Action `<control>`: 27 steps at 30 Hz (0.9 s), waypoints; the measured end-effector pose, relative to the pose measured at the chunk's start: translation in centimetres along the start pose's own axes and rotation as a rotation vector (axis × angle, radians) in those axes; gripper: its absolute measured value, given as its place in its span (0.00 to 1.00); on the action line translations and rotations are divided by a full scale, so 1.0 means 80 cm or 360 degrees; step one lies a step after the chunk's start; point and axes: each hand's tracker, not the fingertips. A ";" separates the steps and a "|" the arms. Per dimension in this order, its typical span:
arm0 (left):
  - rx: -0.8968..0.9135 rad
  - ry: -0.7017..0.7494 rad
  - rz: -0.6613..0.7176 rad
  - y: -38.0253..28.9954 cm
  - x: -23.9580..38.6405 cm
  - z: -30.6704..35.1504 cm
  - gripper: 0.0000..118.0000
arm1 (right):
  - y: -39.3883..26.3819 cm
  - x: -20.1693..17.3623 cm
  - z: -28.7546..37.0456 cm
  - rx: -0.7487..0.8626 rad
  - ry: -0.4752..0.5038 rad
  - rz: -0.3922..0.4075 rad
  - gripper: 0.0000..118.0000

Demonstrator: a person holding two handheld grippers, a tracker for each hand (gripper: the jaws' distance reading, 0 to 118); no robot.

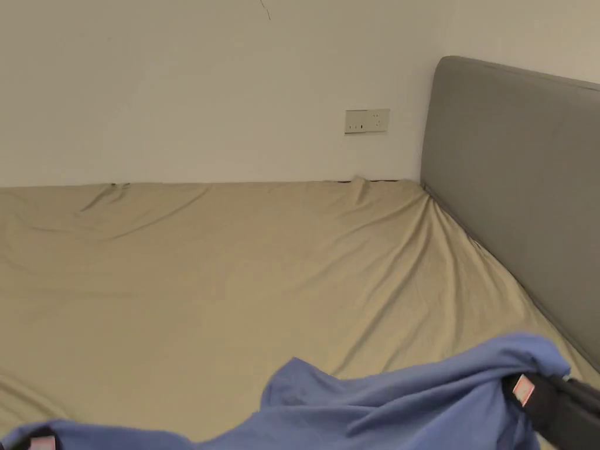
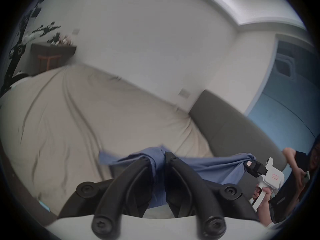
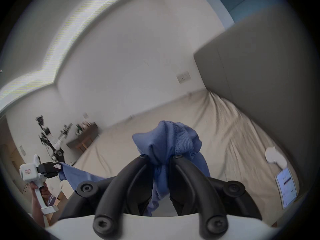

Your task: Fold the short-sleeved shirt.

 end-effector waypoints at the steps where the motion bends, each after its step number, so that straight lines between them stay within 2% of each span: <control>1: 0.0039 -0.0028 -0.0022 0.017 0.005 0.006 0.11 | 0.012 -0.010 0.003 0.0049 0.0027 0.0005 0.15; 5: 0.0171 -0.0080 -0.0094 0.090 0.018 0.009 0.11 | 0.076 -0.042 0.008 0.0220 0.0144 0.0004 0.15; 8: 0.0181 -0.0147 -0.0085 0.139 0.022 -0.025 0.11 | 0.117 -0.057 -0.020 0.0255 0.0095 0.0074 0.15; 12: 0.0132 -0.0191 -0.0030 0.197 0.020 -0.100 0.11 | 0.164 -0.062 -0.076 0.0270 0.0065 0.0094 0.15; 18: 0.0159 -0.0169 -0.0067 0.265 0.047 -0.192 0.11 | 0.231 -0.045 -0.148 0.0390 -0.0033 0.0129 0.15; 22: 0.0263 -0.0189 -0.0127 0.305 0.069 -0.235 0.11 | 0.268 -0.040 -0.178 0.0525 -0.0097 0.0241 0.15; 27: 0.0317 -0.0175 -0.0150 0.302 0.070 -0.270 0.11 | 0.269 -0.029 -0.197 0.0601 -0.0156 0.0285 0.15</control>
